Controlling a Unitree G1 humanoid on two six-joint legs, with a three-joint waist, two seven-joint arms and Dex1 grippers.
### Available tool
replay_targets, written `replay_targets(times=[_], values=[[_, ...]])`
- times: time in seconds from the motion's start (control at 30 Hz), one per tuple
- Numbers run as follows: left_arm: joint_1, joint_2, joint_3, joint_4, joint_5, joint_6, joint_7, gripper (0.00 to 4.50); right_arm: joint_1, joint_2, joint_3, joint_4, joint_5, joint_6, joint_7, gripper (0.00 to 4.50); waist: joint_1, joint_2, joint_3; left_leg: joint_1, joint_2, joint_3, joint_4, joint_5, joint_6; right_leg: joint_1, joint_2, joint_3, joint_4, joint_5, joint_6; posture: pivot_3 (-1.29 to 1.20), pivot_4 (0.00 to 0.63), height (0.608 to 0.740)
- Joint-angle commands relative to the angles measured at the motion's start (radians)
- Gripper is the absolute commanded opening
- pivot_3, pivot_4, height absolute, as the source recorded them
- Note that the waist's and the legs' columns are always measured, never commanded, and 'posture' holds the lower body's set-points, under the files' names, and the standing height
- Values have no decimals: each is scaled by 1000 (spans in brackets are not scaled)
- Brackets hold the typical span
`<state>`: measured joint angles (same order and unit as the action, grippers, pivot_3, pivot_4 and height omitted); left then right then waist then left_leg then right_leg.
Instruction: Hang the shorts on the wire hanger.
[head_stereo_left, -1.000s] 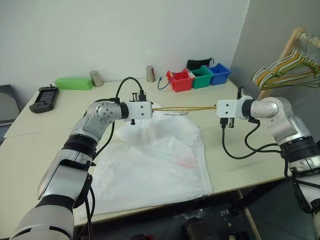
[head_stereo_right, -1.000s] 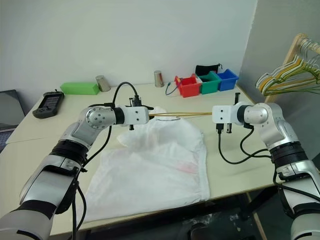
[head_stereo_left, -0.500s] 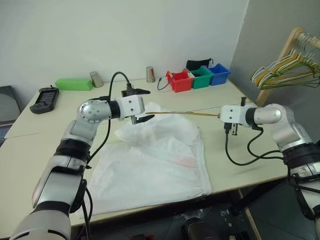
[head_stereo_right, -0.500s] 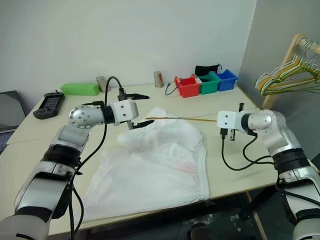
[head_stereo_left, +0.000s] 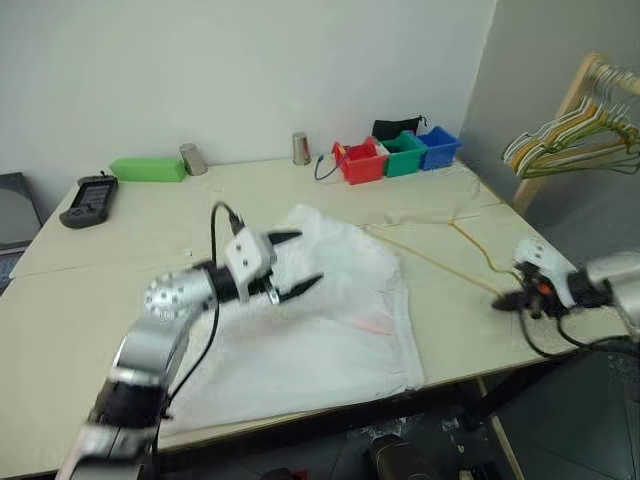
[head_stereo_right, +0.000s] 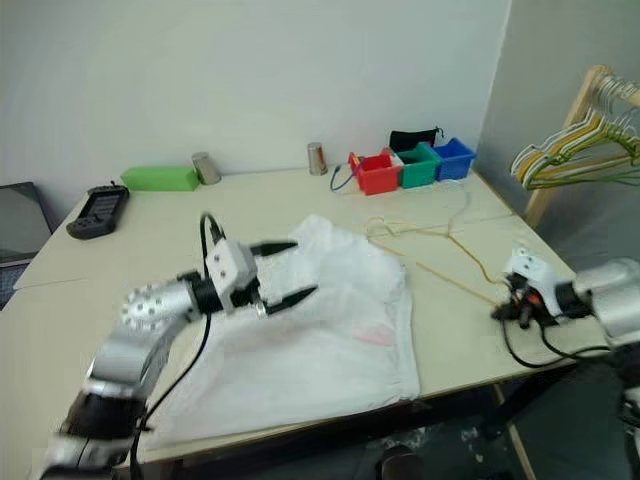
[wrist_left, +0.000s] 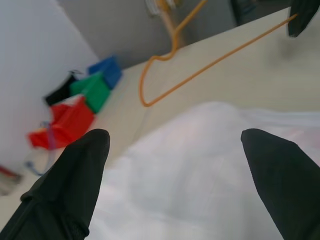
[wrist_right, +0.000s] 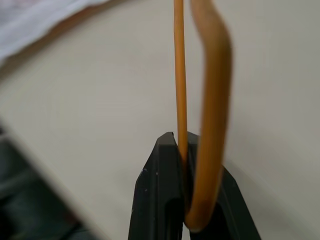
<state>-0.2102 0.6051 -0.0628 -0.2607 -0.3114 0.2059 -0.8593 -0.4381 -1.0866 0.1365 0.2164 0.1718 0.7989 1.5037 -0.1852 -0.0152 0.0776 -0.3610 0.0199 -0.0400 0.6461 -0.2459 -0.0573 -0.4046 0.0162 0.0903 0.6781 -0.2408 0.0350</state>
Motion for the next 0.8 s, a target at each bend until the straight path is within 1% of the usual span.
replay_targets(times=[0.03,0.07,0.13,0.17,0.2,0.37,0.43,0.53,0.67,0.73,0.8], values=[[65,-2,-19,-172,-9,57,40,4479,95,-114,-42,-98,168,191,111,0,2,-2,1,1,-1,0,0,0,0,1,0,0,0,-1,-2,-83,37,740],[89,-5,-28,-200,-10,71,45,4479,131,-137,-41,-109,199,215,111,0,2,-4,2,4,-2,0,0,0,0,2,0,1,1,-4,-7,-83,37,740],[130,-6,-43,-249,-18,95,50,4479,201,-177,-45,-125,249,254,111,0,0,-10,5,13,-5,-1,-1,1,1,10,0,5,0,-5,-8,-73,39,740],[149,0,-49,-265,-15,95,44,4479,237,-195,-46,-130,262,252,111,0,-2,-12,7,15,-5,-1,-1,0,0,13,0,5,-1,-6,-10,-73,39,740],[164,6,-54,-275,-7,90,42,4479,270,-209,-52,-133,269,245,107,0,-3,-12,7,18,-6,-2,-1,-1,-1,17,0,5,-2,-10,-11,-69,41,740],[204,14,-49,-291,1,89,48,4479,457,-278,-91,-162,318,218,91,0,0,-13,8,15,-7,-2,-1,-4,-1,17,-1,7,-3,-14,-7,-65,45,740],[204,13,-51,-291,5,89,53,4479,501,-280,-110,-173,344,231,72,0,3,-16,10,15,-8,-2,-1,-5,-1,17,-1,7,-4,-14,-7,-66,52,740],[201,9,-54,-290,7,91,57,4479,518,-258,-137,-207,396,291,34,0,2,-18,12,15,-8,-2,-1,-6,-1,17,-1,8,-4,-14,-7,-69,55,740],[203,10,-56,-288,10,88,55,4479,524,-245,-163,-234,436,318,12,0,2,-20,14,15,-8,-1,0,-6,-1,17,-1,8,-5,-14,-7,-76,56,740],[202,13,-57,-278,13,82,48,4479,496,-232,-191,-262,492,378,4,0,2,-21,15,15,-8,-2,0,-6,-1,17,-1,8,-6,-14,-7,-88,60,740],[193,13,-60,-267,16,80,45,4479,462,-228,-232,-295,581,459,23,0,-1,-19,17,14,-7,-2,-1,-6,-1,17,-1,8,-9,-14,-7,-91,61,740]])
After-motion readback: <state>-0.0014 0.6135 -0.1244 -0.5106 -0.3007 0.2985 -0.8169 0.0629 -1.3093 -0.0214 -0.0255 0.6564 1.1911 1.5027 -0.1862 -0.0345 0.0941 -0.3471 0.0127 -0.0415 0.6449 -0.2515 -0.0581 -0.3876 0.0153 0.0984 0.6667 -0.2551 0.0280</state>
